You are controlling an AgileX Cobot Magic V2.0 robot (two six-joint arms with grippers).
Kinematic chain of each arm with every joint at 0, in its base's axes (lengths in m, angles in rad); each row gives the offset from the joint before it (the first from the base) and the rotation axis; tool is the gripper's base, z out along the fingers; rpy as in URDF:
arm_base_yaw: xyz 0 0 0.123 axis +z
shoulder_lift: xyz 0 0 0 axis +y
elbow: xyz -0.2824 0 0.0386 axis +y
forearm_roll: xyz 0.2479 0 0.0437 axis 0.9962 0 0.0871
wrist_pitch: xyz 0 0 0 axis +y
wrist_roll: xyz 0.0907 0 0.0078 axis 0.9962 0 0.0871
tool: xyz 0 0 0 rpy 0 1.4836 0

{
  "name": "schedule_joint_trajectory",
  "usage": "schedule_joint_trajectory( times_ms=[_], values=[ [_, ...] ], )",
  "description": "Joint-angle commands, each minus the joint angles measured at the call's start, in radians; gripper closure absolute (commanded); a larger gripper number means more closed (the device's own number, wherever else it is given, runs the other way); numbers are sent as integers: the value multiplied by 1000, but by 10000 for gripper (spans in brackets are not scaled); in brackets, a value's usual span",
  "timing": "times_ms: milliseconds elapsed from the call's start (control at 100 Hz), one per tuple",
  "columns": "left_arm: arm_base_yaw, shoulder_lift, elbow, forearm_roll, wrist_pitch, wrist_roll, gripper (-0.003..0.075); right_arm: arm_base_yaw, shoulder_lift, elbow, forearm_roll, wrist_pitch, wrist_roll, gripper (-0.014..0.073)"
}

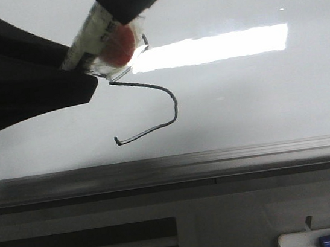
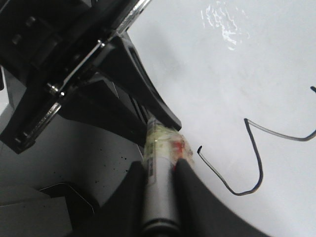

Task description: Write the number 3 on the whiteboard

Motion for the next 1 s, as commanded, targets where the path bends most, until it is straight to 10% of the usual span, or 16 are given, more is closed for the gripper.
schedule_joint_trajectory(
  times_ms=[0, 180, 610, 990],
  values=[
    [-5, -8, -33, -53, -68, -10, 741, -1, -16, -36, 5, -76, -11, 448],
    [-5, -8, -33, -180, -68, -10, 741, -3, -16, -36, -24, -156, -11, -84],
    [-5, -8, -33, -992, 71, -10, 741, -25, -63, -36, -121, -304, -11, 18],
    [16, -6, -33, -1276, 120, -10, 741, -69, -69, -36, -121, -285, -11, 18]
  ],
)
